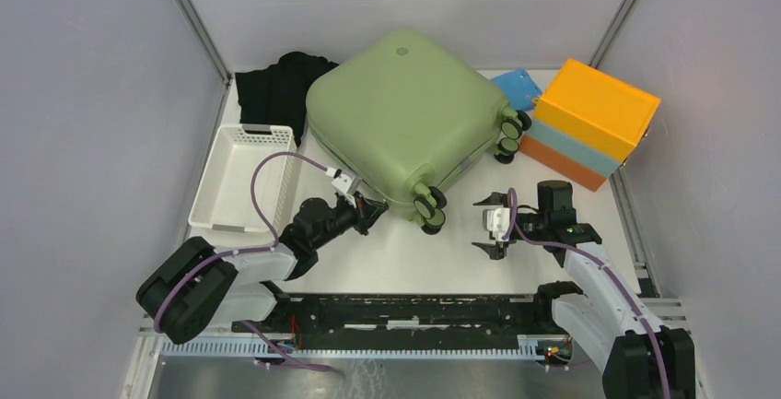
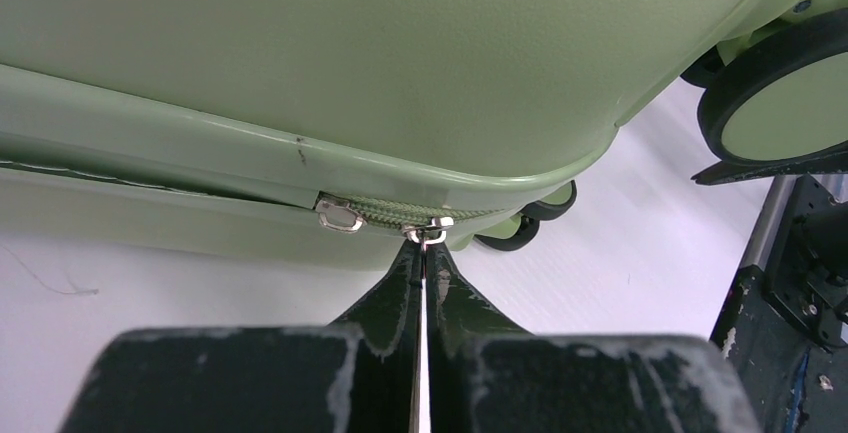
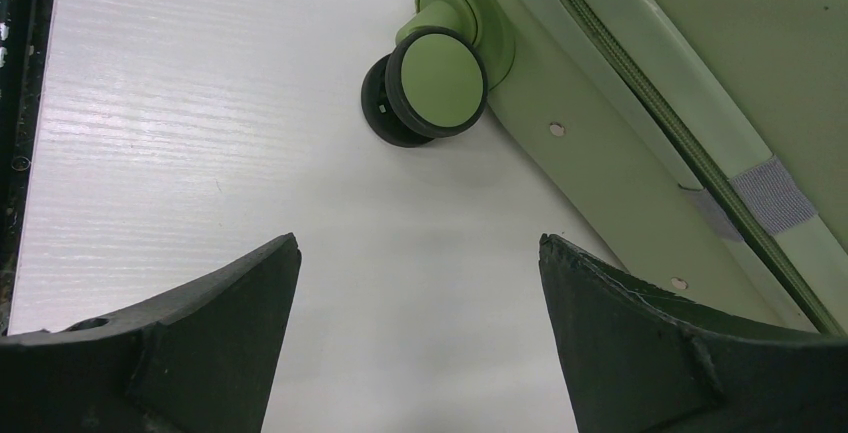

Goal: Open, take out, and arrange the luggage
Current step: Unzip the luggage at the center of the board.

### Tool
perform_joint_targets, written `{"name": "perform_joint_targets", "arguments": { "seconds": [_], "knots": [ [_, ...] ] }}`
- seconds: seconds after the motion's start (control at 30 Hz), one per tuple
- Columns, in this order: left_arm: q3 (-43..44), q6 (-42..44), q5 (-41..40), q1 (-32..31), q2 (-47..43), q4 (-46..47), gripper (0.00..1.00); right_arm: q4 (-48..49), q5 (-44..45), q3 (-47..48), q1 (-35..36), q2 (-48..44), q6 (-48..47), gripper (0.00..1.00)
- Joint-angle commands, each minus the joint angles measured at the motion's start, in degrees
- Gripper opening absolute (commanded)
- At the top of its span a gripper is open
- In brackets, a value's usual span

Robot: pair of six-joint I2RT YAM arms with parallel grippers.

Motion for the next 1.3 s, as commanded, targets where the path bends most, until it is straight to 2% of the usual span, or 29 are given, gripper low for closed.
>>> {"name": "perform_joint_targets", "arguments": {
  "seconds": [0.0, 0.3, 0.8, 1.0, 1.27],
  "knots": [
    [1.6, -1.1, 1.9, 0.3, -0.7, 2.0, 0.02, 0.0, -2.1, -0.2, -0.3, -0.1, -1.3, 0.96],
    [3.3, -6.5, 8.2, 0.2, -3.0, -7.7, 0.02, -0.4, -2.7, -0.4, -0.3, 0.0, -2.0, 0.96],
    [7.7, -13.1, 15.5, 0.1, 0.3, -9.0, 0.02, 4.5, -7.2, -3.4, -0.2, 0.3, 1.9, 0.95],
    [7.1, -15.8, 14.5, -0.8, 0.1, -8.2, 0.02, 7.0, -7.3, -4.1, 0.1, 0.7, 4.4, 0.93],
    [6.8, -17.9, 6.8, -5.0, -0.7, -6.5, 0.02, 10.4, -6.7, -5.0, 1.1, 0.9, 7.9, 0.92]
  ]
}}
